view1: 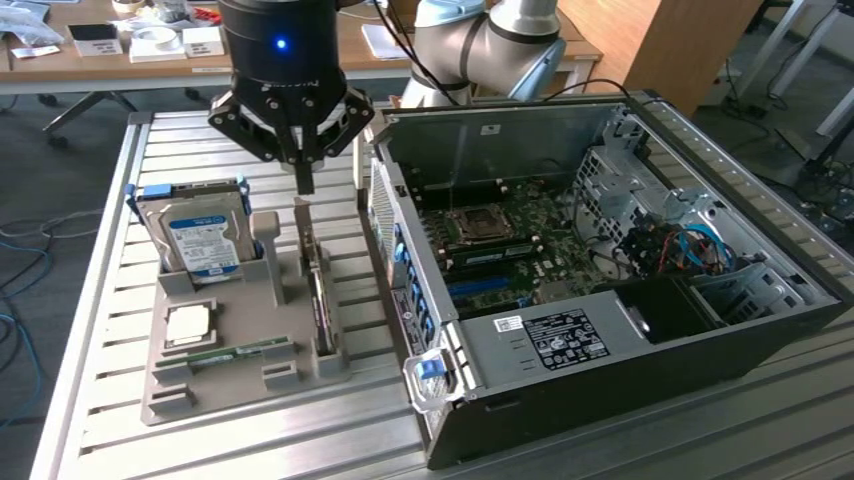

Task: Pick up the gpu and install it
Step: 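Reach for the gpu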

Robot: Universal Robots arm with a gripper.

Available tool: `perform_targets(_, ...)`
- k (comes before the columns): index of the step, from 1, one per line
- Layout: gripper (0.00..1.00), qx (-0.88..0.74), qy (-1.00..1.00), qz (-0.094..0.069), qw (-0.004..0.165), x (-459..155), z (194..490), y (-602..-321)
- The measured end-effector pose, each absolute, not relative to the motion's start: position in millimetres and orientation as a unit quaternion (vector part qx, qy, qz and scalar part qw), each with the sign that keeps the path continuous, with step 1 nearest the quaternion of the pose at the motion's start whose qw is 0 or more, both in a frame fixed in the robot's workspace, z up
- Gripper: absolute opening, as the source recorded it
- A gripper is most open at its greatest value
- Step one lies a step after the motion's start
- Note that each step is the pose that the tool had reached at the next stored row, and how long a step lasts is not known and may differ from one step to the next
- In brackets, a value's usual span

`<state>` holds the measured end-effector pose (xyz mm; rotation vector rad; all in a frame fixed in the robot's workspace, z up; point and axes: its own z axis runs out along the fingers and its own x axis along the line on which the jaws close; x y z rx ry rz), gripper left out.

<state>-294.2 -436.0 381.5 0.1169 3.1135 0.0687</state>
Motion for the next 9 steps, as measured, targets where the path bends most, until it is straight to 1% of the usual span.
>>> perform_targets(9,0.11,0.037,0.999,0.022,0.012,-294.5,381.5,-437.1)
